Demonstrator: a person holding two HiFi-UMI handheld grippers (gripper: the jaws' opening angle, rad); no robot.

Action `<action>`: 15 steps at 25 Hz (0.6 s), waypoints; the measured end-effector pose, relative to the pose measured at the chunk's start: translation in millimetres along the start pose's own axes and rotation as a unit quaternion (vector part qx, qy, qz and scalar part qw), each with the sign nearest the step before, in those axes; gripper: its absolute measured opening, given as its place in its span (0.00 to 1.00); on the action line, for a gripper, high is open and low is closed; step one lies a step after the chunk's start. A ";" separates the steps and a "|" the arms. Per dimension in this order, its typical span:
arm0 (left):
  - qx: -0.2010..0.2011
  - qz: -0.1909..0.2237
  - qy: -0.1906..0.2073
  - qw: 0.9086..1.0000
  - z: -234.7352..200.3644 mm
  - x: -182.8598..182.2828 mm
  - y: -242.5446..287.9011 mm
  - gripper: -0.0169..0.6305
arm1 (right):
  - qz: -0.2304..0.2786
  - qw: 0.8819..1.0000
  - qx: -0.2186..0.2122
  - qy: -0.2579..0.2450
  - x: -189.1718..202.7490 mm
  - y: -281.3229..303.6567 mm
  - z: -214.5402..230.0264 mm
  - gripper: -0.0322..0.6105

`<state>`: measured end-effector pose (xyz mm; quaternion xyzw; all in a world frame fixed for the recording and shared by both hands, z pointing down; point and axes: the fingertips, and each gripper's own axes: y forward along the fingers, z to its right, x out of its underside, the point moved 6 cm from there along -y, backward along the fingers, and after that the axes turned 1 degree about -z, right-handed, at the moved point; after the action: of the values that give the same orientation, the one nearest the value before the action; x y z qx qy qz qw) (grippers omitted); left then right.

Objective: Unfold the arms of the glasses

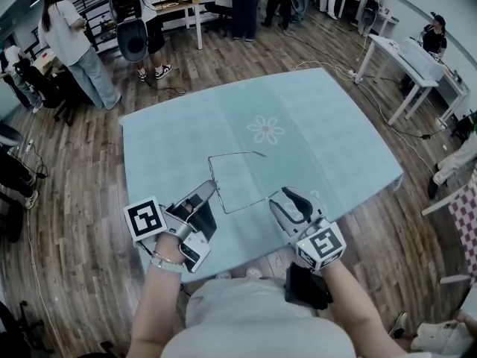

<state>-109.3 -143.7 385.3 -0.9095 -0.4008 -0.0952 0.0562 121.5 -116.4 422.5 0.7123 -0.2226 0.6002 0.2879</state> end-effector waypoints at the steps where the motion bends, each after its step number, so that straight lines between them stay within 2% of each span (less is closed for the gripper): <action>1: 0.001 0.002 -0.001 1.000 0.1 -0.3 -0.2 0.04 | 0.000 1.000 0.003 0.003 -1.0 -1.4 1.6 0.30; 5: 0.001 0.010 -0.001 1.000 -0.1 -1.0 0.6 0.04 | -0.001 1.000 0.013 0.023 -7.9 -8.2 9.1 0.29; 9: -0.002 0.015 0.007 1.000 -6.8 -1.4 -2.4 0.04 | -0.009 0.999 0.031 0.039 -15.0 -7.4 6.0 0.19; 12: -0.001 0.017 0.008 1.000 -9.3 -0.8 -3.1 0.04 | -0.032 0.998 0.054 0.024 -22.3 -6.2 2.0 0.08; 15: -0.003 0.023 0.008 1.000 -7.0 -0.2 1.2 0.04 | -0.033 0.997 0.056 0.033 -35.7 -8.6 4.5 0.06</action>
<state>-109.4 -145.9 392.1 -0.9176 -0.3794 -0.1027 0.0593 124.1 -114.2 385.6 0.7139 -0.1557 0.6252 0.2742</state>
